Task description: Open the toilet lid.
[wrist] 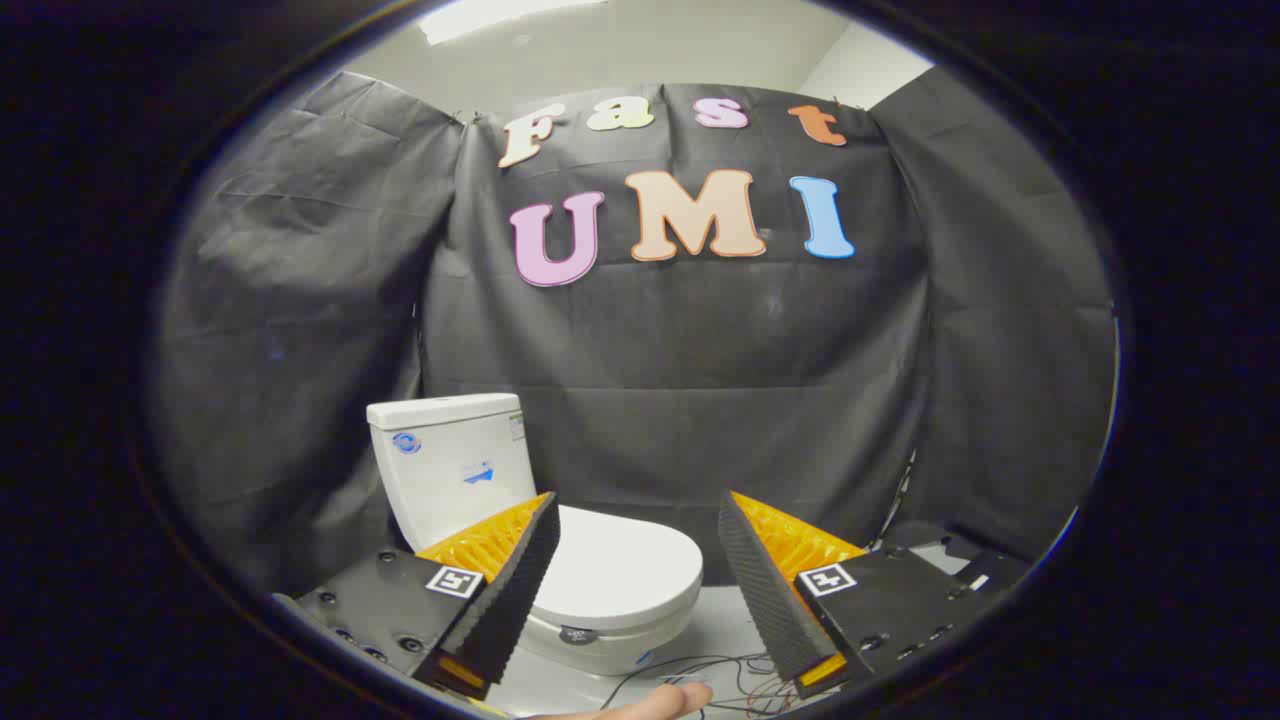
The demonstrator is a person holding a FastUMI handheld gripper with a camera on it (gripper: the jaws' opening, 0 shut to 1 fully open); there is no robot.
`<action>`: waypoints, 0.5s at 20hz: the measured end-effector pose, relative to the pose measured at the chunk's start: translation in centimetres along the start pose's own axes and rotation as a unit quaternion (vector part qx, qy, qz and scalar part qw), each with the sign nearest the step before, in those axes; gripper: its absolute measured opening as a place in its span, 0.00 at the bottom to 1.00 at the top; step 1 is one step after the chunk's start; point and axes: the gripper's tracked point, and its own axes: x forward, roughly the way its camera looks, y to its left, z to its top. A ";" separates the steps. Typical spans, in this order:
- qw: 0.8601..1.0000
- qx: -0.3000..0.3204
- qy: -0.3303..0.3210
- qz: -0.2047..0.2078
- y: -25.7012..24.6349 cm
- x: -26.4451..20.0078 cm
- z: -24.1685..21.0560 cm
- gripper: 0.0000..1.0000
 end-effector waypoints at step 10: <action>0.999 -0.019 0.013 0.027 2.0 6.5 -0.5 0.98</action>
